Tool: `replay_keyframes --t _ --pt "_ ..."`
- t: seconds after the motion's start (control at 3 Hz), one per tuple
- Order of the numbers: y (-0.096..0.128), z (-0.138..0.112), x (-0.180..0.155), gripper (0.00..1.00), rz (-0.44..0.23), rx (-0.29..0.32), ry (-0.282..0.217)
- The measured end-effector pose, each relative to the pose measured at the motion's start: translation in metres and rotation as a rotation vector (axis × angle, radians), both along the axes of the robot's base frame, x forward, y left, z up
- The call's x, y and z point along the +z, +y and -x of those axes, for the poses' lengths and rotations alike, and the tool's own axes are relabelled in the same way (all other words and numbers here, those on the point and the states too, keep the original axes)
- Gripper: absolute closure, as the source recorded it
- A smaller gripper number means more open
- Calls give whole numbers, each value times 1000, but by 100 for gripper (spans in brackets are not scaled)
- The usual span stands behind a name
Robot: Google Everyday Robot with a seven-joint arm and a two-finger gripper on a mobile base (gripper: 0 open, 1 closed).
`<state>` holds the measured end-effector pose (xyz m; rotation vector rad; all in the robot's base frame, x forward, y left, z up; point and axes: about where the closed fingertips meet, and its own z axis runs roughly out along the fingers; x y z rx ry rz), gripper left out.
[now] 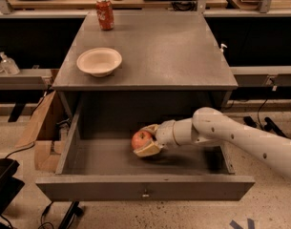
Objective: Place apple into top drawer
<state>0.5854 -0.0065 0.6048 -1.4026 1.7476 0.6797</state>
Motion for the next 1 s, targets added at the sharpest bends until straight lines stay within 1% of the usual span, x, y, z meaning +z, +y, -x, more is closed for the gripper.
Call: replay_keyframes --t 0.33,0.67,1.0 --pt "2 1 -1 36 -1 3 1" --pt "2 1 -1 12 -1 4 2" --pt "4 1 -1 0 -2 6 3"
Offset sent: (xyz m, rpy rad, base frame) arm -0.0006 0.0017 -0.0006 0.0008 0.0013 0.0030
